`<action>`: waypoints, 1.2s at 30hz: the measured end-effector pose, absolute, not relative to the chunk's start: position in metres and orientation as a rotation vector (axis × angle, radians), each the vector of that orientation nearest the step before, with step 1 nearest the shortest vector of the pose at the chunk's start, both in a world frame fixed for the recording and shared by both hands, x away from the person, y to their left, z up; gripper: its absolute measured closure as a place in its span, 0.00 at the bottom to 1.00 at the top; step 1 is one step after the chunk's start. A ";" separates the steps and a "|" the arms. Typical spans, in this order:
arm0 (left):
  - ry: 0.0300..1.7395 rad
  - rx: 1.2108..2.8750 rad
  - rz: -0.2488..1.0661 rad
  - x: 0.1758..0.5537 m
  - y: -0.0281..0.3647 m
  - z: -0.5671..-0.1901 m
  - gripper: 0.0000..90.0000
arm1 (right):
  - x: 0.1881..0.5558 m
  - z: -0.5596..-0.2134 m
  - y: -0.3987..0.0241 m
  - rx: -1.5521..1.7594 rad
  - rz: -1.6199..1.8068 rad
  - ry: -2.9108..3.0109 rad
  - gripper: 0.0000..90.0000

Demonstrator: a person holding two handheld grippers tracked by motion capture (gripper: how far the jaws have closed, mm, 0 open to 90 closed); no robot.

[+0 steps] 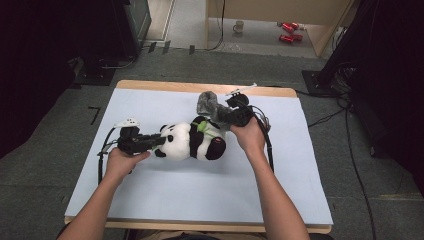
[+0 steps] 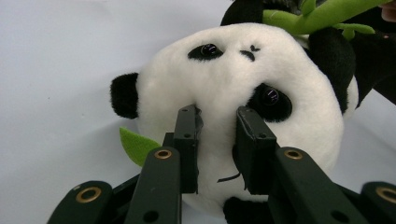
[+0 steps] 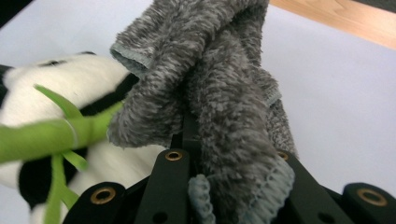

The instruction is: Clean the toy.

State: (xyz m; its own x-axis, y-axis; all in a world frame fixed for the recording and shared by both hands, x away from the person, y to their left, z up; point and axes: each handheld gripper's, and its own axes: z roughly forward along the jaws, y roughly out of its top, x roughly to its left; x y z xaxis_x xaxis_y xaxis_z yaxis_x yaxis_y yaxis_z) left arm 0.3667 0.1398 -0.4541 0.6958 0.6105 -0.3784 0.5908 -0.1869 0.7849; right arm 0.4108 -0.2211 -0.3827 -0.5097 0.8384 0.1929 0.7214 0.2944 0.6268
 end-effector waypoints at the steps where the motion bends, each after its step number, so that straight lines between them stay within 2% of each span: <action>1: 0.941 1.859 0.023 0.367 0.140 -0.454 0.80 | 0.410 -0.384 -0.224 1.462 1.009 2.384 0.88; 22: 0.973 1.828 0.011 0.371 0.141 -0.456 0.80 | 0.390 -0.406 -0.282 1.611 0.898 2.339 0.89; 28: 0.981 1.848 0.045 0.374 0.137 -0.451 0.80 | 0.374 -0.391 -0.295 1.613 1.051 2.294 0.88; 36: 1.036 1.799 0.011 0.381 0.138 -0.451 0.79 | 0.359 -0.358 -0.282 1.494 1.188 2.308 0.88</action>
State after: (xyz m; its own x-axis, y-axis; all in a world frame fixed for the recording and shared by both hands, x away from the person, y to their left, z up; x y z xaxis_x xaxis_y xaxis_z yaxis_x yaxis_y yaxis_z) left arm 0.3806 0.1381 -0.4511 0.6302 0.6465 -0.4300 0.6373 -0.1142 0.7621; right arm 0.3591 -0.2824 -0.3581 -0.4944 0.8224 0.2815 0.7069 0.1920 0.6807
